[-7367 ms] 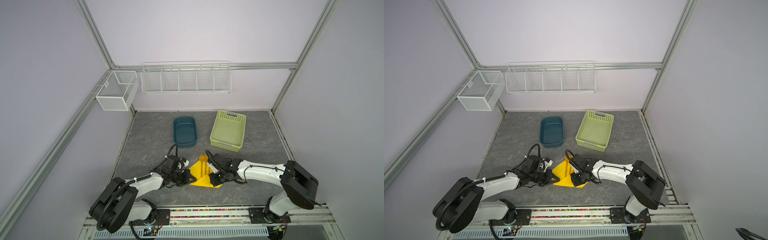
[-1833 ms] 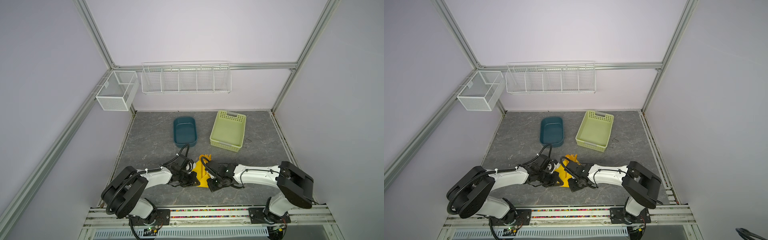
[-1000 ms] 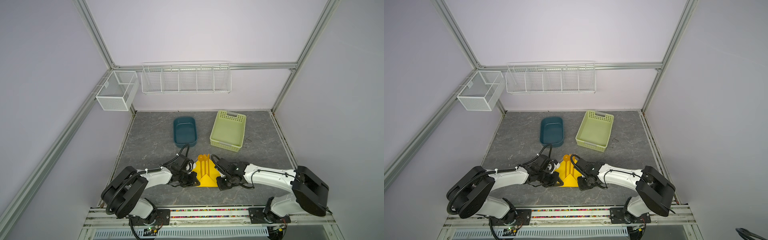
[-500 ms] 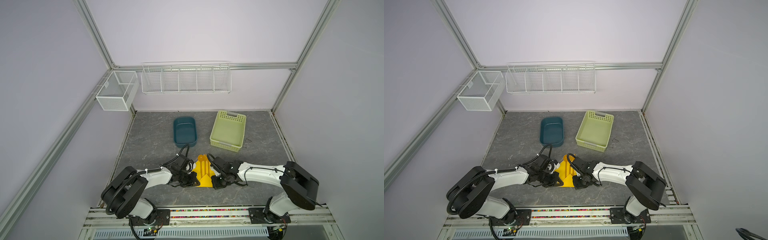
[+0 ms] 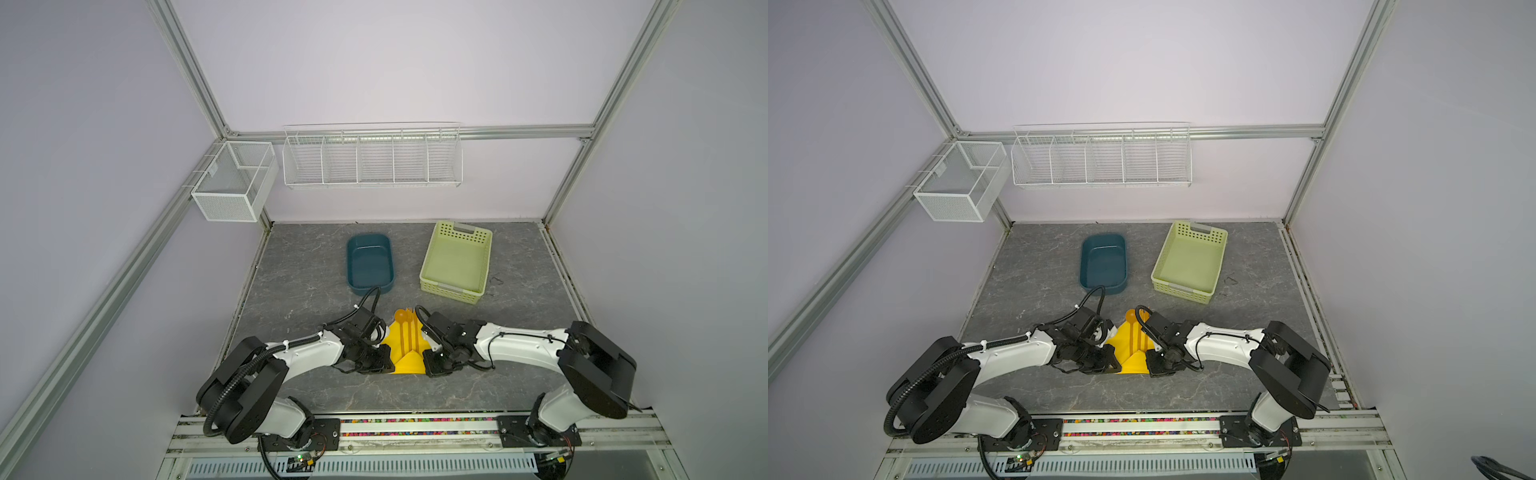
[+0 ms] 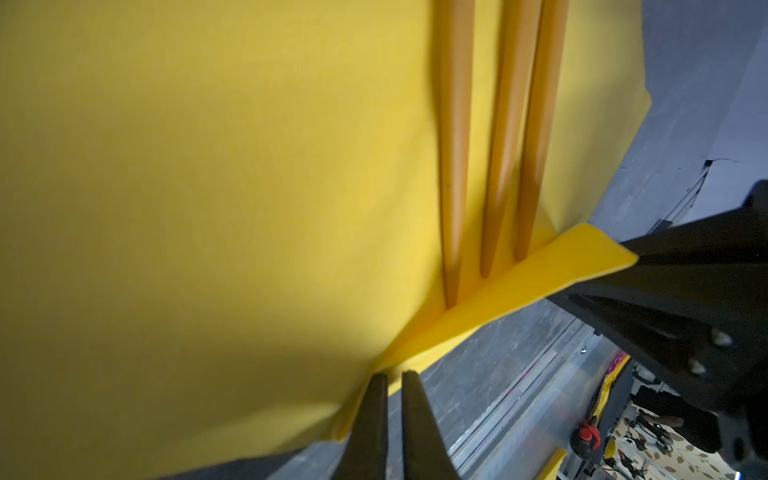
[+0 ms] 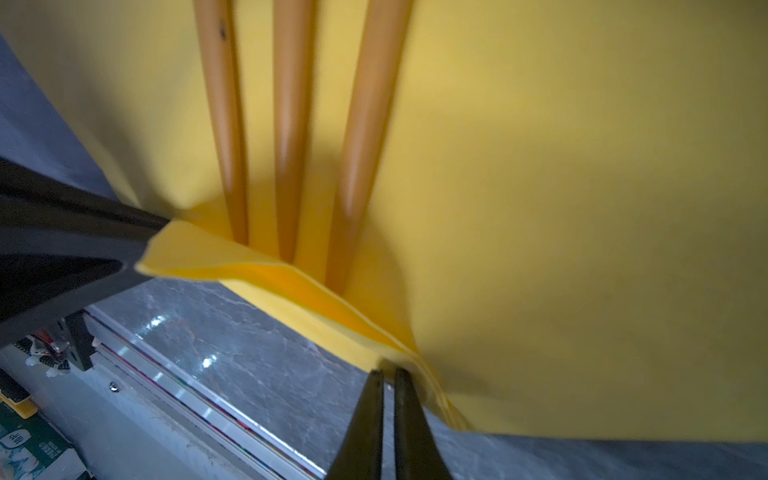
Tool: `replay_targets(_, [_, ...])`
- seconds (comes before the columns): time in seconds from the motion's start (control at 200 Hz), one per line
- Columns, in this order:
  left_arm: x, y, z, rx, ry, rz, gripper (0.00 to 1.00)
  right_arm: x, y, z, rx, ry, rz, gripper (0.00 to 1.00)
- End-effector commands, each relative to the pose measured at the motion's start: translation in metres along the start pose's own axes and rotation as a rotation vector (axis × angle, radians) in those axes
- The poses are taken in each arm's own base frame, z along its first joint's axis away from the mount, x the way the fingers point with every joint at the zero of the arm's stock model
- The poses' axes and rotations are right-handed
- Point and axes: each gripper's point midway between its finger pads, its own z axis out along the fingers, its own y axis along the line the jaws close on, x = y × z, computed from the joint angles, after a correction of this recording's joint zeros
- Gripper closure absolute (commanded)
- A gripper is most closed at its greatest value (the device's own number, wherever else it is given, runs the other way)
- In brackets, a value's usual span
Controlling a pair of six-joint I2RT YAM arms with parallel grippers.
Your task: Place the utensils on the paper napkin and roll it up
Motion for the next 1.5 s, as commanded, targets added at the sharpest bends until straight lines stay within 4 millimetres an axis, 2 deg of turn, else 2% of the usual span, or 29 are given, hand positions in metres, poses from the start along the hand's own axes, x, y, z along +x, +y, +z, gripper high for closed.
replay_targets(0.0, [0.012, 0.034, -0.004, -0.171, 0.024, -0.025, 0.89, 0.014, -0.033, 0.018, 0.113, 0.051, 0.053, 0.88])
replay_targets(0.185, [0.004, 0.047, -0.015, -0.276, -0.025, -0.045, 0.89, 0.017, -0.034, 0.020, 0.109, 0.061, 0.055, 0.88])
replay_targets(0.335, [-0.007, 0.042, -0.028, -0.296, -0.081, -0.035, 0.87, 0.016, -0.031, 0.020, 0.092, 0.063, 0.052, 0.88])
replay_targets(0.435, [-0.019, 0.020, -0.037, -0.226, -0.136, 0.028, 0.87, 0.014, -0.025, 0.018, 0.067, 0.056, 0.046, 0.88])
replay_targets(0.635, [-0.036, -0.049, -0.053, 0.038, -0.205, 0.163, 0.86, 0.006, -0.012, 0.003, 0.027, 0.013, 0.030, 0.86])
replay_targets(0.775, [-0.037, -0.076, -0.041, 0.135, -0.164, 0.185, 0.87, -0.001, -0.003, -0.011, 0.002, -0.025, 0.026, 0.81])
replay_targets(0.93, [-0.030, -0.099, -0.014, 0.170, -0.098, 0.239, 0.88, -0.005, 0.000, -0.020, -0.006, -0.051, 0.028, 0.80])
replay_targets(1.01, [-0.030, -0.101, 0.001, 0.149, -0.072, 0.234, 0.89, -0.006, 0.002, -0.023, -0.014, -0.060, 0.030, 0.79])
replay_targets(1.085, [-0.033, -0.093, 0.013, 0.109, -0.065, 0.205, 0.91, -0.008, 0.003, -0.028, -0.023, -0.070, 0.035, 0.79])
replay_targets(1.235, [-0.039, -0.082, 0.024, 0.064, -0.071, 0.173, 0.92, -0.010, -0.004, -0.041, -0.025, -0.106, 0.053, 0.78])
replay_targets(1.495, [-0.041, -0.073, 0.027, 0.019, -0.073, 0.157, 0.92, -0.019, -0.045, -0.057, -0.067, -0.146, 0.183, 0.64])
